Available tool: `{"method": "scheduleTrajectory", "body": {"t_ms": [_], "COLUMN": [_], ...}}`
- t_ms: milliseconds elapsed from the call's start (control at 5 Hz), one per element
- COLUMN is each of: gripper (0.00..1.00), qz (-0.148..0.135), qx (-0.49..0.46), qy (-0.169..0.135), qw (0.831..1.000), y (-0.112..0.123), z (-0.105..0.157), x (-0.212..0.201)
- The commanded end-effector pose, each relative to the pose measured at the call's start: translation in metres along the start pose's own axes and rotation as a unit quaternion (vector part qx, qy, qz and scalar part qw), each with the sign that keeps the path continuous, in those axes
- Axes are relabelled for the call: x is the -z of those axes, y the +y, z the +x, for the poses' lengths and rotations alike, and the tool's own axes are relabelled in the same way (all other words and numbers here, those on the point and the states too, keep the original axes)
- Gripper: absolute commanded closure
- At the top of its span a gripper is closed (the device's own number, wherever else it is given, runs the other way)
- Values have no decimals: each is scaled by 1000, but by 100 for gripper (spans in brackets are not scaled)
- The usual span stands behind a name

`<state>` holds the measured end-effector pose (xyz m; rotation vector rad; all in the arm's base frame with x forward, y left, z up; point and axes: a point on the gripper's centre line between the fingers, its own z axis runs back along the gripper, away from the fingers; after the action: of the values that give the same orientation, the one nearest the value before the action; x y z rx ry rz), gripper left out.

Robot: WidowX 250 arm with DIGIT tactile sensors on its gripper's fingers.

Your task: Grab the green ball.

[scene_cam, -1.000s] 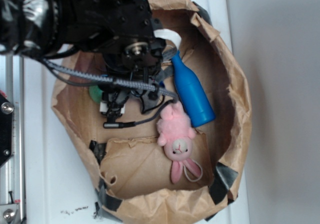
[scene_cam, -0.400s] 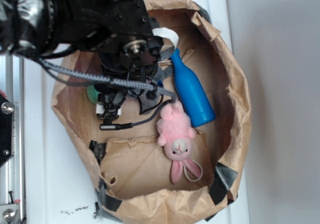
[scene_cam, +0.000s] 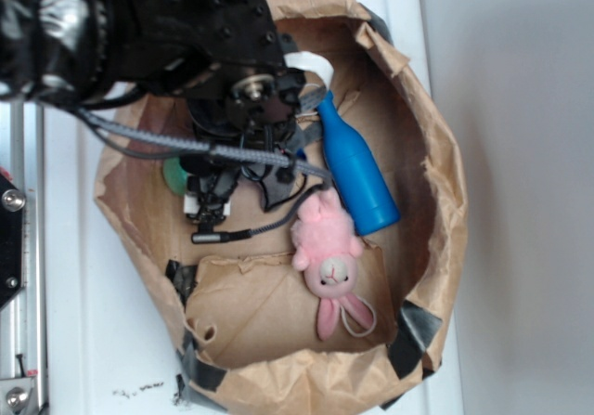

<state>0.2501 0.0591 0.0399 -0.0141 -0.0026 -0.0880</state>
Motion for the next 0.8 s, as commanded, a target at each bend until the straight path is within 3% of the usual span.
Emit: {"method": "scheduleTrajectory", "body": {"t_ms": [0,600], "gripper": [100,100], "qz": [23,45], "qx": [-5,-37], "qy": [-12,-58], "qw": [1000,997], "y": [-2,28], "z": [12,18], "x": [8,-48]}}
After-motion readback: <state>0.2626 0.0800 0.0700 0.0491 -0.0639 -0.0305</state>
